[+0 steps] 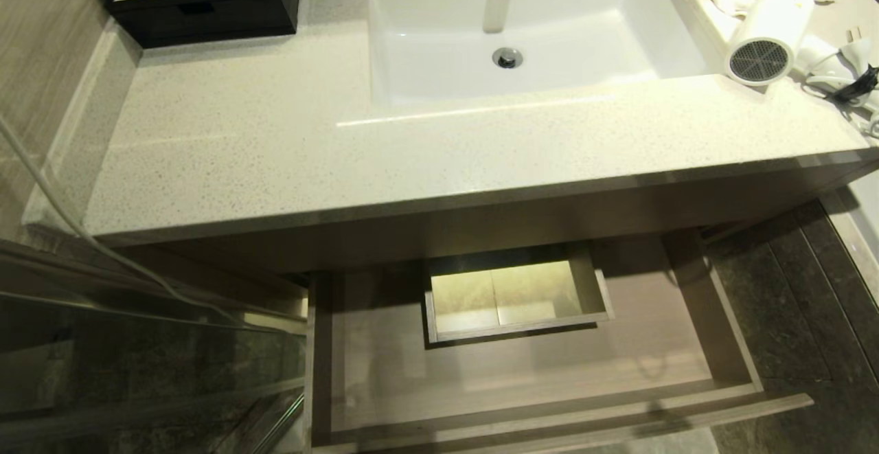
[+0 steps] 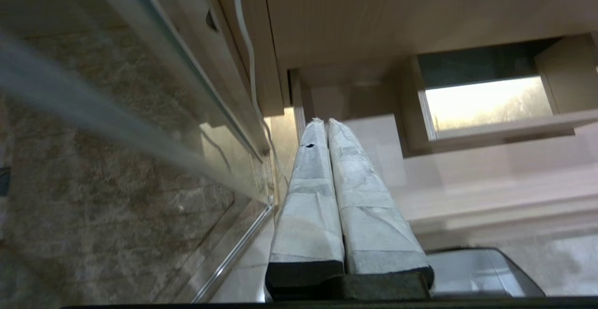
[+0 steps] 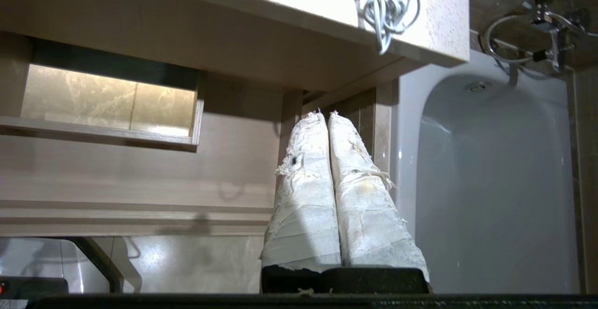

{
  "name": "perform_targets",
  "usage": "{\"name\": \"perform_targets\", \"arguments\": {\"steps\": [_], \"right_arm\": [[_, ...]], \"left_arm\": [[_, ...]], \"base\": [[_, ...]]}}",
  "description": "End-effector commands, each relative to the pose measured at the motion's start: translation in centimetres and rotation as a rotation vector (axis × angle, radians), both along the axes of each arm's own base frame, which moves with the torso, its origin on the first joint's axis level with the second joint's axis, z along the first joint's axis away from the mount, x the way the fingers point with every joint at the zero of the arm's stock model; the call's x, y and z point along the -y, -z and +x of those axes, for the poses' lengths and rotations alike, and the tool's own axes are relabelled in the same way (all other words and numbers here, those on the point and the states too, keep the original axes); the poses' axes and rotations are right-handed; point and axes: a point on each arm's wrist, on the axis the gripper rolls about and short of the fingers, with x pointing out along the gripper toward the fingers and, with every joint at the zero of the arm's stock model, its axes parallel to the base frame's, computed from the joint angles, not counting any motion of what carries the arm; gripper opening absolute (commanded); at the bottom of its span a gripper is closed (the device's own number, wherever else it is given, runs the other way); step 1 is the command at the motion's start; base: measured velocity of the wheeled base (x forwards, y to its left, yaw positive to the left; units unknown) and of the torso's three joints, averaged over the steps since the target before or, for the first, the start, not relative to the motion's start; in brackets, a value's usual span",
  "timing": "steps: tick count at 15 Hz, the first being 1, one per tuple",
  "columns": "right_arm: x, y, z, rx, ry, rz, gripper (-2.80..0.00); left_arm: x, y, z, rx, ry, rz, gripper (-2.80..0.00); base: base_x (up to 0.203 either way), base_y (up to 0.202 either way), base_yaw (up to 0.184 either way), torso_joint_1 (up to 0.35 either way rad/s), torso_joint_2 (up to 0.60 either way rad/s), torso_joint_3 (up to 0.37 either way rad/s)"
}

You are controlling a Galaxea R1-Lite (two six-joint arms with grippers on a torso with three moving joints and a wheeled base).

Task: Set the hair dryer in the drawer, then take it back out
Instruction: Pick up the hairdryer

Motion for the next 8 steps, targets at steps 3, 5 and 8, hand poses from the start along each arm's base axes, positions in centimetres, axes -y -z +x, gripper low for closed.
{"name": "perform_targets", "arguments": {"steps": [3, 5, 8], "right_arm": [[-0.02, 0.08, -0.07, -0.003, 0.0, -0.003, -2.8], [-0.01, 0.14, -0.05, -0.001, 0.0, -0.001, -2.8], [-0.01, 0.16, -0.03, -0.001, -0.001, -0.002, -2.8]], "left_arm": [[0.0, 0.0, 0.0, 0.0, 0.001, 0.0, -2.8], [0.0, 0.0, 0.0, 0.0, -0.001, 0.0, -2.8], [0.0, 0.0, 0.0, 0.0, -0.001, 0.0, -2.8]], "base": [[0.0, 0.0, 0.0, 0.317, -0.11, 0.206], [0.0, 0.0, 0.0, 0.334, -0.13, 0.196], [0.0, 0.0, 0.0, 0.349, -0.18, 0.17]]}}
